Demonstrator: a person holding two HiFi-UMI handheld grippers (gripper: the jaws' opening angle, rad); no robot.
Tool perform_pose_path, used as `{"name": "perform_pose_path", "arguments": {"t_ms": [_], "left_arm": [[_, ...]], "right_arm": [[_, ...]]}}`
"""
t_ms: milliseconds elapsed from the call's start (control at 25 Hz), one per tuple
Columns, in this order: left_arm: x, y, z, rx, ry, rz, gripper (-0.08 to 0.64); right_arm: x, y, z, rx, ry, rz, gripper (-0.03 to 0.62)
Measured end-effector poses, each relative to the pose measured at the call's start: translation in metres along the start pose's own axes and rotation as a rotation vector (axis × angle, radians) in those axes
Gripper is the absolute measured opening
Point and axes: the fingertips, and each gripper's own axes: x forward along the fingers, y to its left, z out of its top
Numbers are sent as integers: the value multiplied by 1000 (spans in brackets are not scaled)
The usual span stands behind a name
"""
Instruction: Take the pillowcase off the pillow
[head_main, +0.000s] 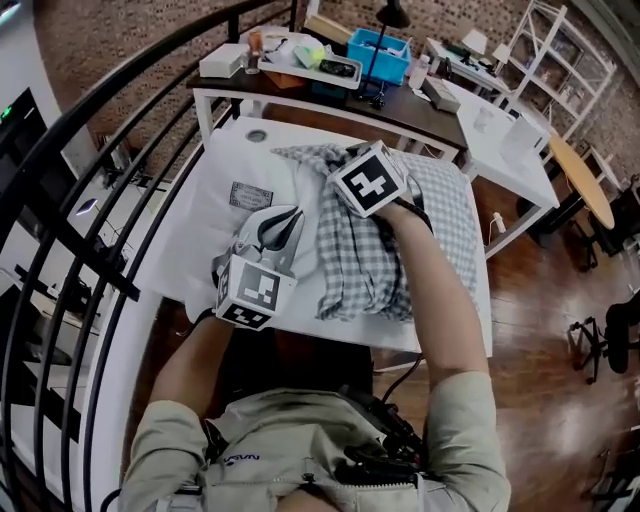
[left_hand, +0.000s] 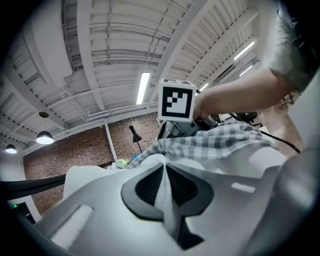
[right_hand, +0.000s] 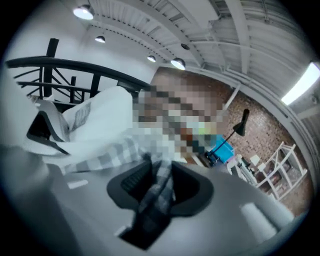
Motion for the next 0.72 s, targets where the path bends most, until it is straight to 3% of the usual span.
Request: {"name": "perform_pose_path", "arguments": {"t_ms": [40,80,200,280,440,560,720], "left_arm": [[-5,3,5,-4,-21,3,15],[-11,8,14,-6,-45,6,15],[-31,23,39,-38,-118,17,15],[-43,29,51,-81,-166,19,15],[-54,46,57,-195,-215,29,15],[-52,58,45,-283,-206,28,15],[-36,59,24,-271,-153,41,15]], "right_arm": [[-2,-8,0,-28,3,-47,48],[-8,-20,5,-55,-11,-108,18],[-28,-65,9,-70,-26,-265,15],[-39,-93,-1,-38,-13,-324,15],[-49,-129,-46,58,57,-395,17],[-45,-138,-79,133,87,-396,17],[-34,-135,-116,221,105,-389,17]]}}
